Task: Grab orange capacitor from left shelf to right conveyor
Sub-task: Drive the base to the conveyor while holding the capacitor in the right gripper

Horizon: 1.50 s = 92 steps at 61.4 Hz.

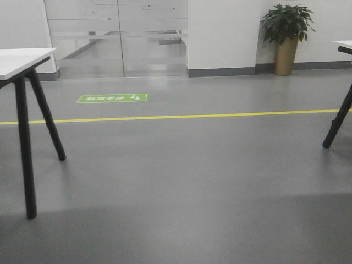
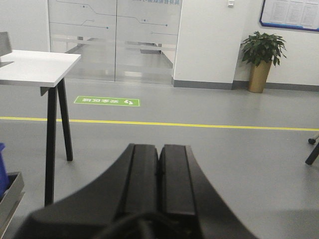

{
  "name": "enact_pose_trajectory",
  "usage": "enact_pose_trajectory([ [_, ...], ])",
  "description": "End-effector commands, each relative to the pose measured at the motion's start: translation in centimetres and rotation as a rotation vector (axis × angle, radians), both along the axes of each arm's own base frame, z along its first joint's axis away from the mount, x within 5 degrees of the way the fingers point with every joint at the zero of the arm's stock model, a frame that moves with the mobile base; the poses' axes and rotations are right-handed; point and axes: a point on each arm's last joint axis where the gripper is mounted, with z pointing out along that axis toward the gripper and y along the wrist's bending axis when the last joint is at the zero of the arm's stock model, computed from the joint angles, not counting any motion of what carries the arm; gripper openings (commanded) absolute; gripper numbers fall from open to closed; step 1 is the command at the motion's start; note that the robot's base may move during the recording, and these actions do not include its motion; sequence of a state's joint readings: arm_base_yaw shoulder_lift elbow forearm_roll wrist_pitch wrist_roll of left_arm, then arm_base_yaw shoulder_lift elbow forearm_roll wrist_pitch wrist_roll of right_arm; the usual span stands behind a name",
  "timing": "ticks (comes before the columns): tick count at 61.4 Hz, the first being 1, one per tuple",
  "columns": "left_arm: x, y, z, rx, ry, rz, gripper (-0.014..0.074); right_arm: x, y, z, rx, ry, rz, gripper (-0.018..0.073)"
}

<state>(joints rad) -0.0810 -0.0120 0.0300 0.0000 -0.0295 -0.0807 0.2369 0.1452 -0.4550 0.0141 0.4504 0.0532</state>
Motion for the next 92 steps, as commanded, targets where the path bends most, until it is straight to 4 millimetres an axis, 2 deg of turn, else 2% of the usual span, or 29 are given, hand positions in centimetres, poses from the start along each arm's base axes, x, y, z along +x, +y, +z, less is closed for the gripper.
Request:
enact_pose_trajectory([
  [1, -0.31, 0.02, 0.99, -0.008, -0.107, -0.001, -0.0105, -0.05, -0.03, 1.71, 0.027, -0.108, -0.004, 0.0183],
  [92, -0.31, 0.02, 0.99, -0.008, -0.107, -0.001, -0.0105, -0.05, -0.03, 1.71, 0.027, -0.108, -0.004, 0.0183],
])
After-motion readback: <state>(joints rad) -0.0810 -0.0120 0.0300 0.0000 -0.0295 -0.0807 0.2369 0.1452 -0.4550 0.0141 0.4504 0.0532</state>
